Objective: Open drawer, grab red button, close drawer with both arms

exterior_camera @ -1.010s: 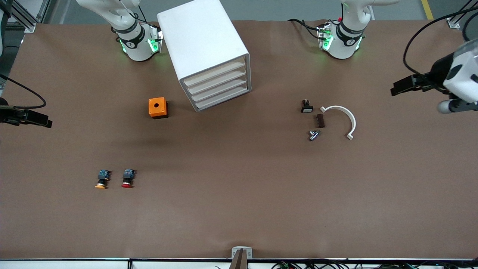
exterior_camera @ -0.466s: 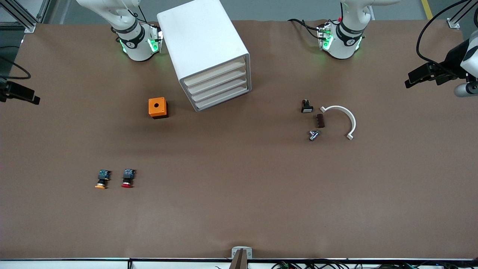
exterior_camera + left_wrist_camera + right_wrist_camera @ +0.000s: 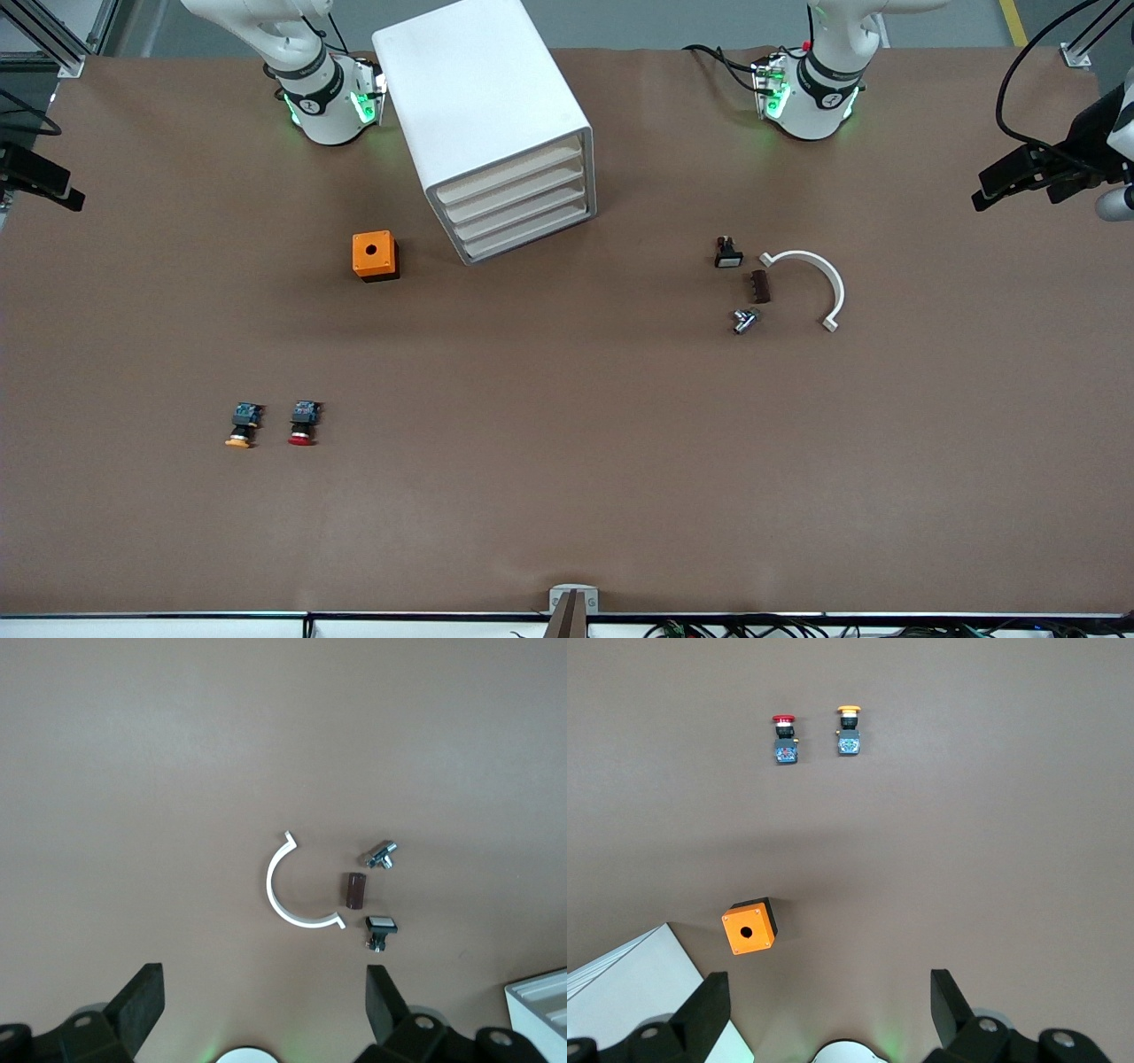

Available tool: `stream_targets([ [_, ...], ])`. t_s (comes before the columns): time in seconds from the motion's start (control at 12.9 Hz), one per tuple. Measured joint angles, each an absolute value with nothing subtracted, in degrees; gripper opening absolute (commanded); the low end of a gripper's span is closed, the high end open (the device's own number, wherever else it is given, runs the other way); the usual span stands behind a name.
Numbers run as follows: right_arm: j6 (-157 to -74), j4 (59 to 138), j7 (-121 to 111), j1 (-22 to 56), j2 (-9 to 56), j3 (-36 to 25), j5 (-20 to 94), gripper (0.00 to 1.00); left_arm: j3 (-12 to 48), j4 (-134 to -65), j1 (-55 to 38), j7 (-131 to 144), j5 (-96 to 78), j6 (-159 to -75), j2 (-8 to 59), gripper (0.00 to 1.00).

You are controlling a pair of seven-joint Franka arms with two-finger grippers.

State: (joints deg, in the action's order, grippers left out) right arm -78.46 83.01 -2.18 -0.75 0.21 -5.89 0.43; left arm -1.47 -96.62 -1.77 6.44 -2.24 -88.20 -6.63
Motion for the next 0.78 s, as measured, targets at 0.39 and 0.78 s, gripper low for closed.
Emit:
stream_targets([
  [0.39,-79.46,83.49,-2.84,-0.74,0.20,-5.59,0.43,1.00,-1.41,-96.14,-2.26,6.44,-2.24,-89.23,-6.80,1.00],
  [0.78,-79.75,83.49,-3.04,0.38,0.08,-5.59,0.44,1.00,-1.36,-95.35,-2.77,6.44,-2.24,-89.67,-6.80,1.00],
])
